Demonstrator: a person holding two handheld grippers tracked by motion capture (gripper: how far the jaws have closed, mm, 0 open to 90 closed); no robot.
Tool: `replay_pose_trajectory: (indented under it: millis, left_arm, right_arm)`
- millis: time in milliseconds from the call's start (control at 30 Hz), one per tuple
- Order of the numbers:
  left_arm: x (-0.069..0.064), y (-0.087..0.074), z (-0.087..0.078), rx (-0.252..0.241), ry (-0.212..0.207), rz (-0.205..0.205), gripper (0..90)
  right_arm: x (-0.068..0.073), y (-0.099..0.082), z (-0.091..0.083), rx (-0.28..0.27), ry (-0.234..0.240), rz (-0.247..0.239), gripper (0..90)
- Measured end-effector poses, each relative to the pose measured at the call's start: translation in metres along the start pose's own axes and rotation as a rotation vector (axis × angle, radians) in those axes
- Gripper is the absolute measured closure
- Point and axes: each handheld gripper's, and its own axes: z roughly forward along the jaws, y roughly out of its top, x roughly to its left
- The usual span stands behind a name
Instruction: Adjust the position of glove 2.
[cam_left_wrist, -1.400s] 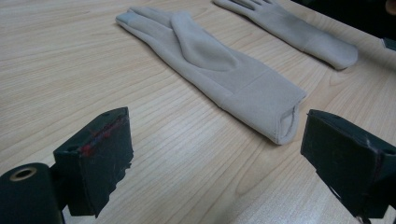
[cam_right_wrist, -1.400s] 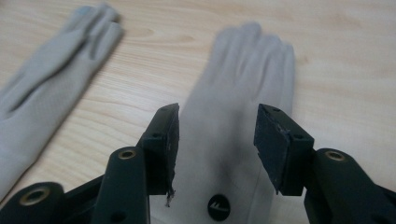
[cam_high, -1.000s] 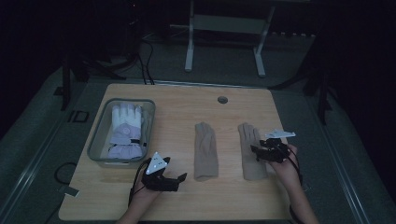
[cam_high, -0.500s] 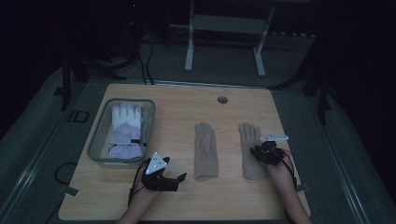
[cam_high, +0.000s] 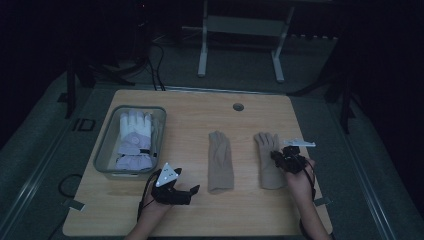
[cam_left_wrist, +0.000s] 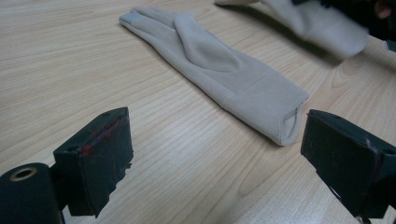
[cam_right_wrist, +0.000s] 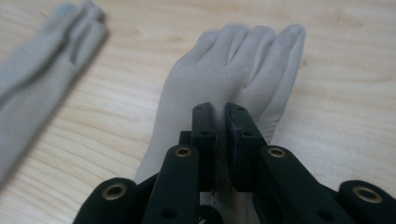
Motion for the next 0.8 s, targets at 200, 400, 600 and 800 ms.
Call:
replay_pose_trajectory:
  millis: [200, 400, 600, 800]
  left_arm:
    - [0.000, 0.000, 0.000, 0.002, 0.002, 0.004, 9.5]
    - [0.000, 0.000, 0.000, 0.004, 0.003, 0.009, 9.5]
    - [0.000, 0.000, 0.000, 0.004, 0.003, 0.004, 9.5]
    - [0.000, 0.000, -0.001, 0.004, 0.003, 0.009, 9.5]
  right_arm:
    - [0.009, 0.020, -0.021, -0.069, -0.001, 0.014, 83.4]
    - [0.022, 0.040, -0.038, -0.132, 0.002, 0.015, 83.5]
    - [0.037, 0.052, -0.044, -0.150, 0.019, 0.007, 83.5]
    - [0.056, 0.062, -0.049, -0.183, 0.042, 0.001, 83.5]
